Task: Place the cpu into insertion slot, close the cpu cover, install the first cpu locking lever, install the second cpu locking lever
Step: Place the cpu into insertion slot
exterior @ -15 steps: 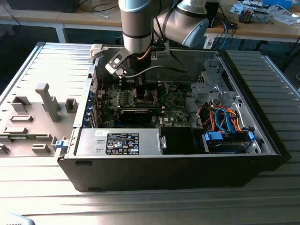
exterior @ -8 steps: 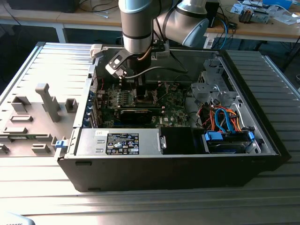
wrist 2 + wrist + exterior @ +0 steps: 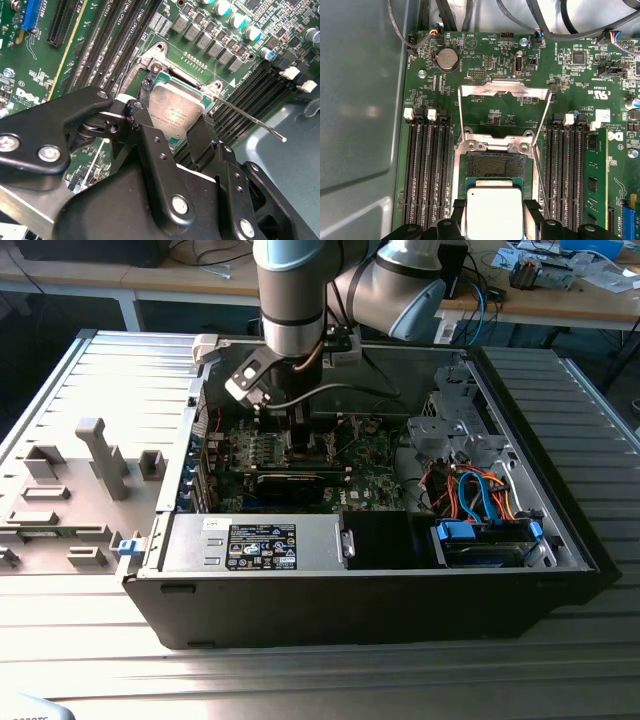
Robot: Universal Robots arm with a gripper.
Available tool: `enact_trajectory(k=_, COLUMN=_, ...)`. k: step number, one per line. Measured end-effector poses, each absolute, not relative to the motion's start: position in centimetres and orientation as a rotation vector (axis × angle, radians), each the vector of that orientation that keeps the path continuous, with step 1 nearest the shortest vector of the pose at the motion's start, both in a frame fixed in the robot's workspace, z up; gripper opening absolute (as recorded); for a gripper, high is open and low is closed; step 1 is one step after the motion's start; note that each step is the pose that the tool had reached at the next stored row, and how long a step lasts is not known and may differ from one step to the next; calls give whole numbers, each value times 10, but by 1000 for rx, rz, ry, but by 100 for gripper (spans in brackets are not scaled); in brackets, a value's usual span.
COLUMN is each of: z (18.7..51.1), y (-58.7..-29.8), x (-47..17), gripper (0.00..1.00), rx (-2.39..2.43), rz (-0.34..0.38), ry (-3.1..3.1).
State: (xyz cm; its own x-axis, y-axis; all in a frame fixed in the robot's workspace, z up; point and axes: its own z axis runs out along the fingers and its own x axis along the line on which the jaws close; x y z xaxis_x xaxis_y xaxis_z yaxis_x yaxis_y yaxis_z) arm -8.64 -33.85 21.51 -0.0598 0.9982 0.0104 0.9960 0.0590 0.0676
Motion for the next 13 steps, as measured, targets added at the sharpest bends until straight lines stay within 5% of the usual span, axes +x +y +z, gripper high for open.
enact_trajectory(k=13, z=211, y=-339, x=-86, gripper=54, rx=2127, rz=88, ry=2257)
